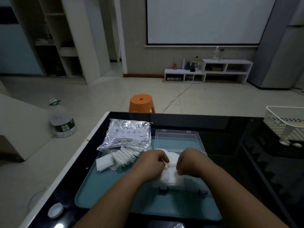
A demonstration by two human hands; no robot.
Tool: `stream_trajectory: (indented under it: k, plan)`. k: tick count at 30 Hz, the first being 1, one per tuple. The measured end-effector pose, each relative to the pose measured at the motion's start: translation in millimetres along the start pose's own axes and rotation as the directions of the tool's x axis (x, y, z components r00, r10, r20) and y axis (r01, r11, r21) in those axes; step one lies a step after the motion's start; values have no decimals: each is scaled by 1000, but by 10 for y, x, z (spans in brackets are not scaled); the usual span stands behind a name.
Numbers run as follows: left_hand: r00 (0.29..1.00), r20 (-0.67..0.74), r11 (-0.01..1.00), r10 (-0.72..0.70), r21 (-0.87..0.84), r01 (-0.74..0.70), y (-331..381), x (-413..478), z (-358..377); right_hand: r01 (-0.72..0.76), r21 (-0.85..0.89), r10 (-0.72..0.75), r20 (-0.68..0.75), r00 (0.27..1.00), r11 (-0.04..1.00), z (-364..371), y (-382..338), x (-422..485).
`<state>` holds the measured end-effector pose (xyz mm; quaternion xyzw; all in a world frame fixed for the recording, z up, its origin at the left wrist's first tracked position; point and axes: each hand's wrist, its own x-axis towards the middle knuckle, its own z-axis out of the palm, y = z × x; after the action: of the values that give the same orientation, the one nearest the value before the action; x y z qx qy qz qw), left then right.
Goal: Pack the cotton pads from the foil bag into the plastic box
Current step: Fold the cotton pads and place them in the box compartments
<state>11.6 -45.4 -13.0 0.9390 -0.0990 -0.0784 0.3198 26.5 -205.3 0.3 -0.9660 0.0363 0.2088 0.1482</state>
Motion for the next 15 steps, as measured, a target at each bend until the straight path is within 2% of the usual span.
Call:
stream_trajectory:
  k: [3, 7, 10, 15]
  plan:
    - [996, -84, 999, -24, -38, 21, -116, -25, -103, 122, 116, -106, -138, 985, 986, 27, -65, -56]
    - [974, -211, 997, -80, -26, 76, -283, -82, -216, 249, 176, -200, -254, 946, 952, 92, -270, -115]
    - [936, -321, 989, -147, -13, 151, -443, -167, -349, 330, 202, -259, -312, 914, 922, 154, -497, -133]
    - [880, -425, 966, -215, 39, 255, -732, -321, -610, 400, 226, -309, -351, 884, 888, 277, -821, -135]
